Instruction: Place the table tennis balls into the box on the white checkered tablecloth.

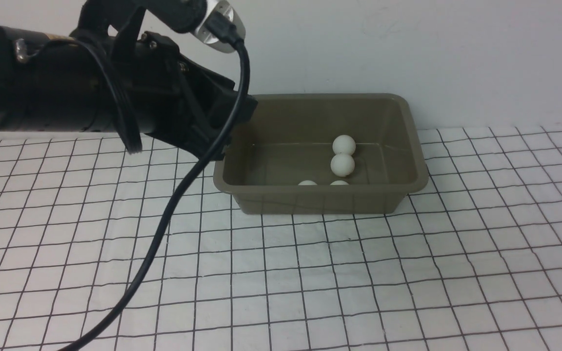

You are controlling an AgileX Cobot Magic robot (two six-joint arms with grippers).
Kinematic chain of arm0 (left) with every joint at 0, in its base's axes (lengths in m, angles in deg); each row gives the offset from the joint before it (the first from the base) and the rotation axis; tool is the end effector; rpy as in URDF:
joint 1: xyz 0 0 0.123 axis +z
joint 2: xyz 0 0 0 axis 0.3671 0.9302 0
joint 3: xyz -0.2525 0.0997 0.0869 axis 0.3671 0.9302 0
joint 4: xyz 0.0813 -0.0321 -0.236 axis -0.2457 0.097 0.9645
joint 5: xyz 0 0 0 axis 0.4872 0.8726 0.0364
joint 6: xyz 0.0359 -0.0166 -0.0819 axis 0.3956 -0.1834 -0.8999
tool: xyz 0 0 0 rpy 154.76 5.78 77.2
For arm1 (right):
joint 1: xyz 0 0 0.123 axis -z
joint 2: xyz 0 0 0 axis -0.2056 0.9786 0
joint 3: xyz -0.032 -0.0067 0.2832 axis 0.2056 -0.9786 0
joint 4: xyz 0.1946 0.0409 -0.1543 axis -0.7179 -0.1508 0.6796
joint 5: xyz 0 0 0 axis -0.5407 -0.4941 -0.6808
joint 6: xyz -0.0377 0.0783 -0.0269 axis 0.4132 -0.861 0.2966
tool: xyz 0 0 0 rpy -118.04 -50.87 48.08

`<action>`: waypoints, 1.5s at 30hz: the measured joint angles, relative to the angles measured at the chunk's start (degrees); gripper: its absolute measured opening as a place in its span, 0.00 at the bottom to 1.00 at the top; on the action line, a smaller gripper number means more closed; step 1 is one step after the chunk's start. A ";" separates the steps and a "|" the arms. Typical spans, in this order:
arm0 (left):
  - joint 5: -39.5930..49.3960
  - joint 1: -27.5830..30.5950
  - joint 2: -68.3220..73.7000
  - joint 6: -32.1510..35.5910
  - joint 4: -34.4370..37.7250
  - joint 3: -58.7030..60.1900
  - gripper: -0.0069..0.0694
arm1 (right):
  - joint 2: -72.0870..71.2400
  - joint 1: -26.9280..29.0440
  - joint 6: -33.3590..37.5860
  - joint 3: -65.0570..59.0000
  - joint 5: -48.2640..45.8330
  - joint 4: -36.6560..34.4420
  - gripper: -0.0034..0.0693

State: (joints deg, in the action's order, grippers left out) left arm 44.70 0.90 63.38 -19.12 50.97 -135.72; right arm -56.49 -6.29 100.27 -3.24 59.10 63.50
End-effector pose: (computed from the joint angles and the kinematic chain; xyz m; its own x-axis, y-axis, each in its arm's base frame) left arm 0.2508 -0.1317 0.3759 -0.2680 0.3566 -0.8950 0.7343 0.6769 0.0498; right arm 0.0698 0.0267 0.2903 -0.1995 -0.3385 -0.9196 -0.4127 0.8802 -0.2345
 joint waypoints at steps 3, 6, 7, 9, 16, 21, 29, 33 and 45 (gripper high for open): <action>0.05 0.00 0.35 0.00 0.00 0.00 0.40 | 0.00 0.00 0.00 0.00 -0.93 0.00 0.68; 0.05 0.00 0.37 0.06 0.00 0.00 0.40 | 0.00 0.00 0.00 0.00 -1.39 0.00 0.68; 0.05 0.00 0.37 0.06 0.00 0.00 0.40 | 0.00 0.00 0.00 0.00 -1.52 0.00 0.68; 0.05 0.00 0.37 0.06 0.00 0.00 0.40 | 0.00 0.00 0.00 0.00 -1.85 0.00 0.68; 0.05 0.00 0.37 0.06 0.00 0.00 0.40 | 0.00 0.00 0.00 -0.07 -2.75 0.00 0.68; 0.05 0.00 0.37 0.06 0.00 0.00 0.40 | -1.74 0.21 0.00 -0.13 -3.38 -5.35 0.68; 0.12 0.00 0.37 0.06 0.00 0.00 0.40 | -4.97 9.81 0.00 -2.82 -3.44 -6.67 0.68; 0.19 0.00 0.37 0.06 0.00 0.00 0.40 | -9.00 15.19 0.00 -7.00 -3.44 -7.11 0.68; 1.71 0.00 0.37 0.06 0.00 0.00 0.40 | -15.09 17.61 0.00 -15.88 -3.42 -7.18 0.68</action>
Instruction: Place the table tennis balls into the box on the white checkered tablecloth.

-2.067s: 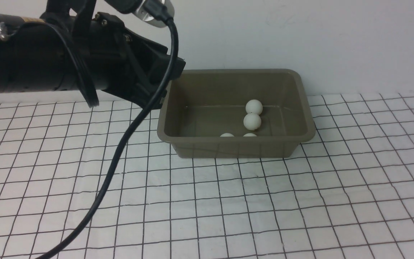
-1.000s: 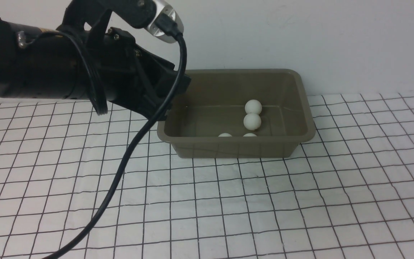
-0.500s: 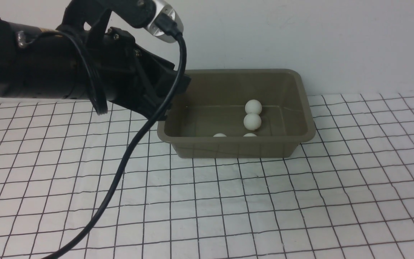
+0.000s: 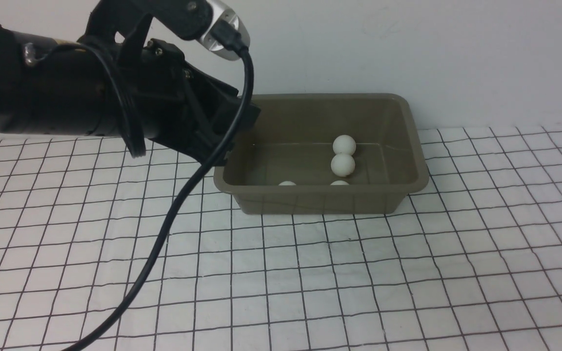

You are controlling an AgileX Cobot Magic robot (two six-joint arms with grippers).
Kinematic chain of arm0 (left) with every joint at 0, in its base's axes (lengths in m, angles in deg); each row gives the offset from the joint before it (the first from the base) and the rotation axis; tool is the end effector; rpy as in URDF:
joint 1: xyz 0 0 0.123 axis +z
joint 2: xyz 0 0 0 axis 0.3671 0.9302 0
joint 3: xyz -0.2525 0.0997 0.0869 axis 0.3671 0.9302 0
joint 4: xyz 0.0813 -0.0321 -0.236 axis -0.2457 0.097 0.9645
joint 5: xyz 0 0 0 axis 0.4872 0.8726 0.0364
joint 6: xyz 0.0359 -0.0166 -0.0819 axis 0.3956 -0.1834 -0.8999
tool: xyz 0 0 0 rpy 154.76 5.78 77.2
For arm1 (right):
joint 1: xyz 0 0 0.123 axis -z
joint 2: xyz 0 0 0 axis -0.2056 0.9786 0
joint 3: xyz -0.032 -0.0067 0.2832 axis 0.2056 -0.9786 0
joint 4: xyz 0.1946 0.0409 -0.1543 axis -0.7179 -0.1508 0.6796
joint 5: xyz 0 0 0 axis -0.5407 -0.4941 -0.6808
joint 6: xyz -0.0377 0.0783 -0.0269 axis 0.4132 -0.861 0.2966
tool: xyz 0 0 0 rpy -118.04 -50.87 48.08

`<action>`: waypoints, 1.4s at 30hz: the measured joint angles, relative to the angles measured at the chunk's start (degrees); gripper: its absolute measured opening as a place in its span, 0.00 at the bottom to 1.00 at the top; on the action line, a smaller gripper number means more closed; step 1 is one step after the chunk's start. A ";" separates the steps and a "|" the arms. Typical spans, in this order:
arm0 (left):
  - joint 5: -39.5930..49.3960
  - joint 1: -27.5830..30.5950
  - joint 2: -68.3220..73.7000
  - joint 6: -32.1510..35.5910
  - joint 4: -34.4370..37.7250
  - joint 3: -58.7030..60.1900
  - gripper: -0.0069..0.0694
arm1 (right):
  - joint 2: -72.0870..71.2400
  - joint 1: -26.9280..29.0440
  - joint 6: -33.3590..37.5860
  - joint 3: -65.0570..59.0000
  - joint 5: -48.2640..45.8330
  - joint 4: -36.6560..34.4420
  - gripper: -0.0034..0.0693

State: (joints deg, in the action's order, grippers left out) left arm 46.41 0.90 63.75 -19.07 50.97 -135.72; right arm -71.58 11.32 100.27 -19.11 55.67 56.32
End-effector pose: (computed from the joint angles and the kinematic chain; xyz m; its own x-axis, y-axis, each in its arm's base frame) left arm 0.2502 -0.1331 0.3726 -0.2838 0.3709 -0.8842 0.7494 0.6611 0.0368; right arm 0.0481 0.0105 0.2110 -0.3544 -0.1604 -0.9212 -0.1692 0.9799 -0.1055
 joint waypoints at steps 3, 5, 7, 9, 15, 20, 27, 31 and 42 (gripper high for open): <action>0.45 0.00 0.00 0.00 0.00 0.00 0.40 | -0.57 0.00 0.00 -0.77 0.36 -0.19 0.68; 0.98 0.00 0.00 0.00 0.00 0.00 0.40 | -0.74 0.00 0.00 -0.92 0.88 -0.19 0.68; 1.33 0.00 0.00 0.00 0.00 0.00 0.40 | -0.79 0.00 0.00 -1.13 1.35 -0.33 0.68; 1.48 0.00 0.00 0.00 0.05 0.00 0.40 | -0.79 0.00 0.00 -1.18 1.64 -1.01 0.68; 1.48 0.00 0.00 0.00 0.11 0.00 0.40 | -0.85 0.00 0.00 -2.42 2.85 -2.82 0.68; 1.48 0.00 0.00 0.00 0.18 0.00 0.40 | -3.48 0.00 0.00 -6.43 4.33 -2.97 0.68; 1.48 0.00 0.05 0.00 0.23 0.00 0.40 | -4.72 0.00 0.00 -9.30 5.81 -2.71 0.68; 1.48 0.00 0.05 0.00 0.25 0.00 0.40 | -4.77 0.00 0.00 -9.52 6.98 -0.15 0.68; 1.48 0.00 0.05 0.00 1.17 0.00 0.40 | -4.77 0.00 0.00 -9.58 7.58 2.48 0.68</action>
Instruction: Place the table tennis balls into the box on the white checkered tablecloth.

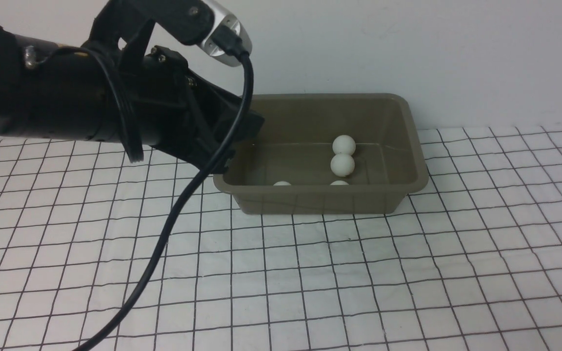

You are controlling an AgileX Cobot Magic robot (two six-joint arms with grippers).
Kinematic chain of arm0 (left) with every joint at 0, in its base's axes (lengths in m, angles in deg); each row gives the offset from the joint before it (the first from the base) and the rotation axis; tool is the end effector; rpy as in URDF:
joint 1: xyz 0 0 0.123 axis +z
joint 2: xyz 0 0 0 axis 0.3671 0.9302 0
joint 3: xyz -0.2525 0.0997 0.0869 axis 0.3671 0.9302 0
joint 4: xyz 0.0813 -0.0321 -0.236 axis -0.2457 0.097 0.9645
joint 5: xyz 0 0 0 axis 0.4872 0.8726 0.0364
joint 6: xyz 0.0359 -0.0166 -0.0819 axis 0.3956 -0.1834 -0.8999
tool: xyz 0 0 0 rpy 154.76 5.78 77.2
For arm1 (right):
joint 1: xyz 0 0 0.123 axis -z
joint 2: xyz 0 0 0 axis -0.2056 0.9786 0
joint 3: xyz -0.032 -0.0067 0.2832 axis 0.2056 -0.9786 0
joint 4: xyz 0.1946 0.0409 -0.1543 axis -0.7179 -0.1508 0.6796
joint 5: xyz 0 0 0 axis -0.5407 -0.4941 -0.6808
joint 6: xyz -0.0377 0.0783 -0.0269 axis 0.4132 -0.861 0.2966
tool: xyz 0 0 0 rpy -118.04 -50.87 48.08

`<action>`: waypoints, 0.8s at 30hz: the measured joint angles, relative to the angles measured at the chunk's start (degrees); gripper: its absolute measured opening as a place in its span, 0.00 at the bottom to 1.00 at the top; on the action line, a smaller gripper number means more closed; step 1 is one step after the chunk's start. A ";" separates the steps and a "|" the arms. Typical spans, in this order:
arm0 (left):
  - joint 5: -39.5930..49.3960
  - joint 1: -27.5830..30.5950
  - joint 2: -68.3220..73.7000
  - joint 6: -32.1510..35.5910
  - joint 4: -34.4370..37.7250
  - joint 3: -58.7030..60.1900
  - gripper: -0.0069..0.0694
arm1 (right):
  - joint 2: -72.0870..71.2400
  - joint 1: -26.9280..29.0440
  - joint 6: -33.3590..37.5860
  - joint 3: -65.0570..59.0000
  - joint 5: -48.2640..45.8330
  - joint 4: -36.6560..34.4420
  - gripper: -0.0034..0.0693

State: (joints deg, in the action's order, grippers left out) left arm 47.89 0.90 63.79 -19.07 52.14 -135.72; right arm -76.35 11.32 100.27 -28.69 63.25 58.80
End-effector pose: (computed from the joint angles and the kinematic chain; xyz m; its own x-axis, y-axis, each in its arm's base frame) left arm 0.2483 -0.1346 0.3718 -0.3002 0.3643 -0.8816 0.7610 0.6487 0.0089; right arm 0.0505 0.0067 0.1705 -0.3164 -0.1869 -0.9300 -0.1343 0.9793 -0.1512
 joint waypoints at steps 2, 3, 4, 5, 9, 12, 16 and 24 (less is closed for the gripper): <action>0.00 0.00 0.00 0.00 0.06 0.00 0.40 | 0.00 0.00 0.00 0.00 0.00 0.00 0.68; 0.00 0.00 0.00 0.00 0.35 0.00 0.40 | 0.00 0.00 0.00 0.00 0.00 0.00 0.68; 0.00 0.00 0.00 0.00 0.41 0.00 0.40 | 0.00 0.00 0.00 0.00 0.00 0.00 0.68; 0.00 0.00 0.00 0.00 0.63 0.00 0.40 | 0.00 0.00 0.00 0.00 0.00 0.00 0.68; -0.06 0.00 0.07 0.10 3.25 0.00 0.40 | 0.00 0.00 0.00 0.00 0.00 0.00 0.68; -0.12 0.00 0.61 0.17 6.55 0.00 0.40 | 0.00 0.00 0.00 0.00 0.00 0.00 0.68; -0.23 0.00 1.72 0.17 9.81 0.00 0.40 | 0.00 0.00 0.00 0.00 0.00 0.00 0.68; -6.25 0.24 2.80 2.64 10.79 0.00 0.40 | 0.00 0.00 0.00 0.00 0.00 0.00 0.68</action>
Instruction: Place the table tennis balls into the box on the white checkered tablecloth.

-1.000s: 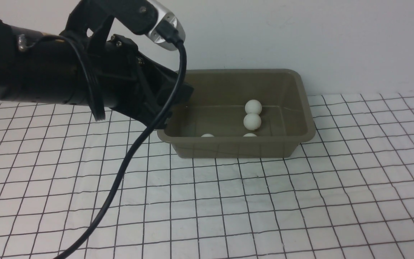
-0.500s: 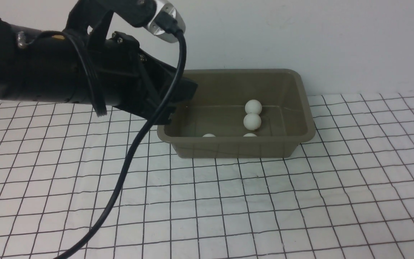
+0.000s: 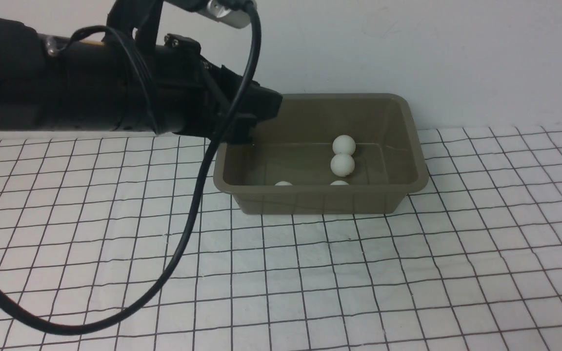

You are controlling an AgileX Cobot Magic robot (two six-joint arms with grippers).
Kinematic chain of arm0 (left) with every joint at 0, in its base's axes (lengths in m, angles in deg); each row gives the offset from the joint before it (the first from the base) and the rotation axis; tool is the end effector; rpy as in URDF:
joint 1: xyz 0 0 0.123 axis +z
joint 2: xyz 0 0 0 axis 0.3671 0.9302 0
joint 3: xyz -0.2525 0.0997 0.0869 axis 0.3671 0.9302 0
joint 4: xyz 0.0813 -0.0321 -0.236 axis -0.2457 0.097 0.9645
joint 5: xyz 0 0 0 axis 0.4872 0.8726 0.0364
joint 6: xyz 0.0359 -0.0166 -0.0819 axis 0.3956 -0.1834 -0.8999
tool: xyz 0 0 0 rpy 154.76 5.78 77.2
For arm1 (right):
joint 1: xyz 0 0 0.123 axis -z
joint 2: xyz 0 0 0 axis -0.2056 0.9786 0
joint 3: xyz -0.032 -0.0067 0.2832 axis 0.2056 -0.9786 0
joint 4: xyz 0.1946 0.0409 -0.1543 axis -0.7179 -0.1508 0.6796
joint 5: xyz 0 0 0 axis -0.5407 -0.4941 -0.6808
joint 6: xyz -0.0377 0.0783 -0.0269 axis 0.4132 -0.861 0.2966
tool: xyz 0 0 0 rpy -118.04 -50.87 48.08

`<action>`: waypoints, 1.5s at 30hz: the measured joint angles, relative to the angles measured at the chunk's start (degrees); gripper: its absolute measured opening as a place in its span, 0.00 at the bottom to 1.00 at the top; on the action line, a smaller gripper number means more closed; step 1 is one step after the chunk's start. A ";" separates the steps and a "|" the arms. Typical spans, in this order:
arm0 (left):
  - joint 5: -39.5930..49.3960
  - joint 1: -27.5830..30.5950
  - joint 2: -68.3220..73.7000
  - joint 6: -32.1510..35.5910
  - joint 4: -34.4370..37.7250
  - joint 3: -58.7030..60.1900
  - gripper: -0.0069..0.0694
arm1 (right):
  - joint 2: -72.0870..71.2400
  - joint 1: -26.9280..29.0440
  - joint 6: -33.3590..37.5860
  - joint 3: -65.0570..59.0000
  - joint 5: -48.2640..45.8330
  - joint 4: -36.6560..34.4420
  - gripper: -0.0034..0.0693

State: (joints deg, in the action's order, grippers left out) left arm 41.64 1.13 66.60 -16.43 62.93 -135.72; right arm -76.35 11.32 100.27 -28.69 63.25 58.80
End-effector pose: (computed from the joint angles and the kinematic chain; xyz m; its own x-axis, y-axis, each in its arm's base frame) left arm 0.2663 -0.1401 0.3698 -0.3340 0.2030 -0.9205 0.7056 0.7013 -0.1014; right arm 0.0505 0.0067 0.1705 -0.3164 -0.1869 -0.9300 -0.1343 0.9793 -0.1512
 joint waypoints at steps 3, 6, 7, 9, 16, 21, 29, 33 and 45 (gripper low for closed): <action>-0.96 1.11 -0.36 -1.51 0.43 0.00 0.40 | 0.00 0.00 0.00 0.00 0.00 0.00 0.68; -1.56 3.35 -2.25 -0.93 0.48 0.00 0.40 | 0.00 0.00 0.00 0.00 0.00 0.00 0.68; -1.49 4.31 -3.31 -0.61 0.48 0.00 0.40 | 0.00 0.00 0.00 0.00 0.00 0.00 0.68; -1.31 6.99 -6.53 -0.07 0.48 0.00 0.40 | 0.00 0.00 0.00 0.00 0.00 0.00 0.68; 0.51 16.34 -19.55 -0.07 0.29 -0.07 0.40 | 0.00 0.00 0.00 0.00 0.00 0.00 0.68; 8.37 22.12 -25.16 -11.51 -16.04 -0.07 0.40 | 0.00 0.00 0.00 0.00 0.00 0.00 0.68; 13.57 29.05 -32.78 -43.36 -42.93 10.46 0.40 | 0.00 0.00 0.00 0.00 0.00 0.00 0.68; 7.18 33.32 -41.71 -49.59 -47.34 28.41 0.40 | 0.00 0.00 0.00 0.00 0.00 0.00 0.68; -11.91 36.23 -63.20 -50.86 -48.80 63.27 0.40 | 0.00 0.00 0.00 0.00 0.00 0.07 0.68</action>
State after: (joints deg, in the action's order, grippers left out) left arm 29.73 37.36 3.39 -67.29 14.14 -72.45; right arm -76.35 11.32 100.27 -28.69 63.25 58.86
